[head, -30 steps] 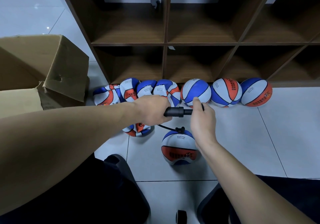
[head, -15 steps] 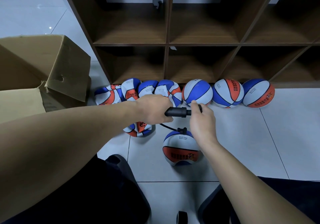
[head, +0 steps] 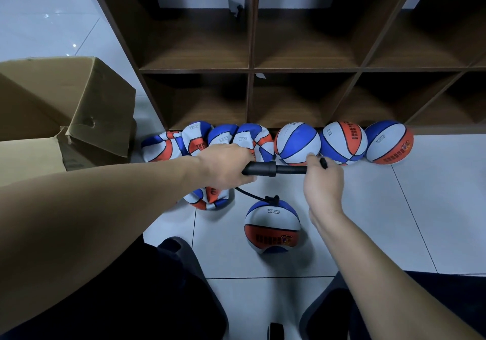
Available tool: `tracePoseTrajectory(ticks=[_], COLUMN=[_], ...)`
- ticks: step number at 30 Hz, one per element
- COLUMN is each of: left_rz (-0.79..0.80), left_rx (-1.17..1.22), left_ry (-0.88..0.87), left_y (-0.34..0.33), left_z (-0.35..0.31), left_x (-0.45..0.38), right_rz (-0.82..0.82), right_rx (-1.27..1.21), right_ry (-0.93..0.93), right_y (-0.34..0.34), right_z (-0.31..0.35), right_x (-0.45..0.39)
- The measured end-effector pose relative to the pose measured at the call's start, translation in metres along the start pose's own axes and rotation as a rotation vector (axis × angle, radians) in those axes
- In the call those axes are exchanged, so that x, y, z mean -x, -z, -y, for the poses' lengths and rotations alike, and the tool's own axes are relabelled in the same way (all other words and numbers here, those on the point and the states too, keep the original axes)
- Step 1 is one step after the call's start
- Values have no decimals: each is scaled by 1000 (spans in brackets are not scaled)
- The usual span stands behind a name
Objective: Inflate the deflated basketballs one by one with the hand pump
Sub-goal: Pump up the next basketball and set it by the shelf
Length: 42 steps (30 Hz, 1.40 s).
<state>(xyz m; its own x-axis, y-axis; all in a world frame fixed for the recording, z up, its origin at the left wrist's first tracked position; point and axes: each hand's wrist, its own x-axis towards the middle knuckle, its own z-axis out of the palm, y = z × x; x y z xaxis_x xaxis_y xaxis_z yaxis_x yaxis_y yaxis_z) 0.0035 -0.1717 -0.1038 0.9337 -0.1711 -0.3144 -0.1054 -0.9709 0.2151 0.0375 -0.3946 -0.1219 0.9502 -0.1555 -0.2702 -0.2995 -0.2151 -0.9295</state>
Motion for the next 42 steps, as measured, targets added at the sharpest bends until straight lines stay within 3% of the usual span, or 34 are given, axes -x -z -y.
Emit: tracePoseTrajectory(ticks=[19, 28, 42], left_rz=[20, 56, 1], left_rx=[29, 72, 8], left_ry=[-37, 27, -4], left_y=[4, 8, 3], left_z=[-7, 14, -6], left_x=[-5, -4, 1], right_rz=[174, -66, 24], right_rx=[155, -102, -14], right_ry=[57, -222, -22], right_y=[-21, 25, -7], right_z=[0, 8, 1], right_x=[19, -27, 5])
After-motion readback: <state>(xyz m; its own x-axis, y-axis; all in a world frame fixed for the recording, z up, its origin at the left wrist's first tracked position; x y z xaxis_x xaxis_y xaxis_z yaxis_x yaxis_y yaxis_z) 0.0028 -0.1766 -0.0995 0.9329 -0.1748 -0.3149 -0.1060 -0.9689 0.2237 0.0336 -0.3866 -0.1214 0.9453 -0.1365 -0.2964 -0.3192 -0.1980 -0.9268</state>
